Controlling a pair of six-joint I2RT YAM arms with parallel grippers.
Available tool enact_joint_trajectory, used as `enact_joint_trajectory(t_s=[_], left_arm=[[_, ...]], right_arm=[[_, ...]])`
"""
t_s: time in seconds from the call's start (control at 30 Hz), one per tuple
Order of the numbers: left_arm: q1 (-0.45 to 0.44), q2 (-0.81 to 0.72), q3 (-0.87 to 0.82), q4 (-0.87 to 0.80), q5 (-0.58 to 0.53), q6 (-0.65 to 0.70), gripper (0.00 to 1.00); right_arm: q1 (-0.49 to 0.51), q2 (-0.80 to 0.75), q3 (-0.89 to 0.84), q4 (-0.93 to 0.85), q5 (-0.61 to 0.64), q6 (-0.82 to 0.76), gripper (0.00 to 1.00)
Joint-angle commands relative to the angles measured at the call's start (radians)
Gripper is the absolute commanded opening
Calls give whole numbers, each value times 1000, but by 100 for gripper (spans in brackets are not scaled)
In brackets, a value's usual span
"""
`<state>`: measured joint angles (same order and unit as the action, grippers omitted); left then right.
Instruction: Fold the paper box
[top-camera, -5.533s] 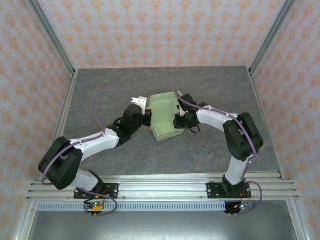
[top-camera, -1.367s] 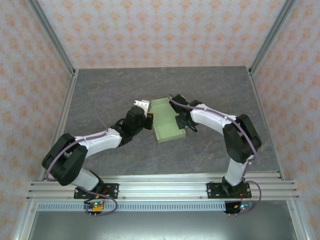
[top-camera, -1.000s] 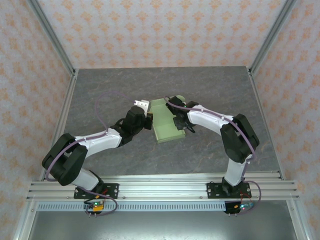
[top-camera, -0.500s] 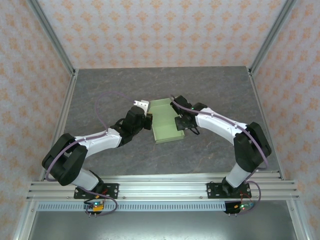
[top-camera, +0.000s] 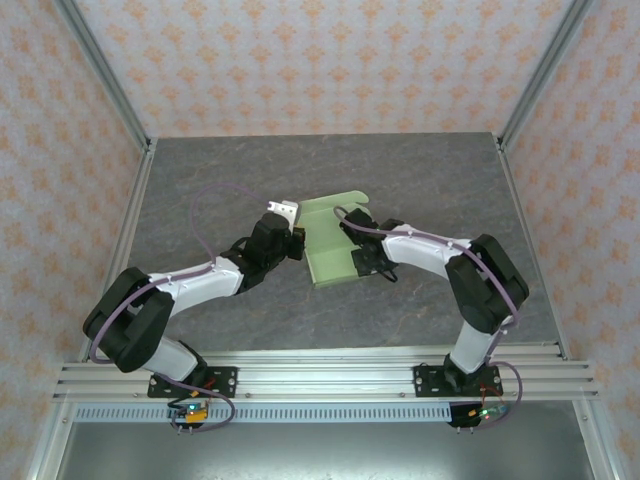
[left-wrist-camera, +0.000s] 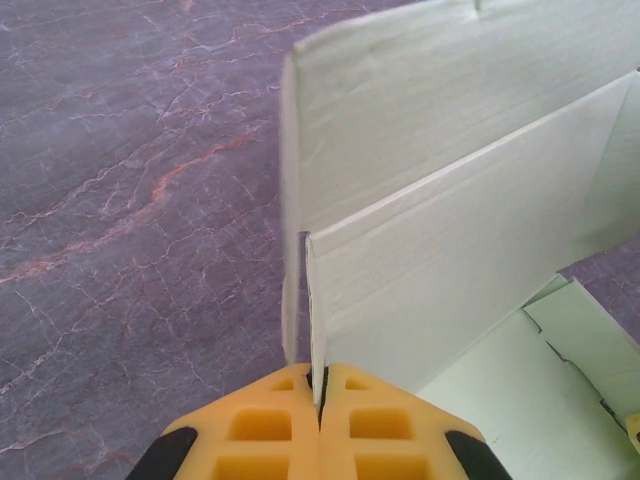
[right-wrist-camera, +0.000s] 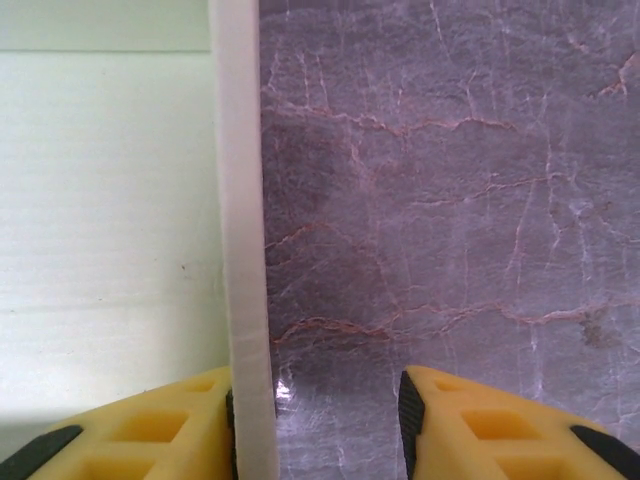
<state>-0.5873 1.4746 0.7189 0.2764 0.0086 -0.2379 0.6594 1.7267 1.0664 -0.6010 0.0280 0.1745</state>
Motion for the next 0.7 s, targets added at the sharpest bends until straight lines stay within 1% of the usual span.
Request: enact_joint_trajectory(t_s=[0.0, 0.07, 0.13, 0.23, 0.3, 0.33, 0.37, 0.43, 0.5, 0.57, 0.67], left_arm=[[7, -34, 26, -34, -45, 12, 0], [6, -31, 39, -36, -47, 23, 0], [7, -27, 57, -42, -42, 48, 0], [7, -2, 88, -39, -34, 104, 0], [7, 27, 115, -37, -10, 146, 0], [7, 45, 132, -39, 0, 169, 0], [8, 63, 152, -45, 19, 188, 0], [9, 95, 190, -63, 65, 221, 0], [10, 124, 216, -81, 89, 231, 2], [12, 146, 224, -80, 88, 230, 5], [20, 169, 229, -83, 109, 246, 9]], right_arm=[[-7, -113, -21, 40, -25, -15, 45], [-20, -205, -71, 122, -95, -1, 47], [-65, -296, -128, 218, -184, 36, 48], [-167, -425, -222, 370, -284, 94, 50], [-254, -486, -266, 434, -351, 134, 56], [-308, -499, -277, 457, -418, 154, 58], [-360, -494, -279, 477, -493, 166, 58], [-428, -454, -266, 514, -647, 171, 59], [-455, -405, -232, 516, -768, 134, 60], [-457, -369, -199, 502, -798, 94, 61], [-463, -341, -178, 530, -777, 37, 62]])
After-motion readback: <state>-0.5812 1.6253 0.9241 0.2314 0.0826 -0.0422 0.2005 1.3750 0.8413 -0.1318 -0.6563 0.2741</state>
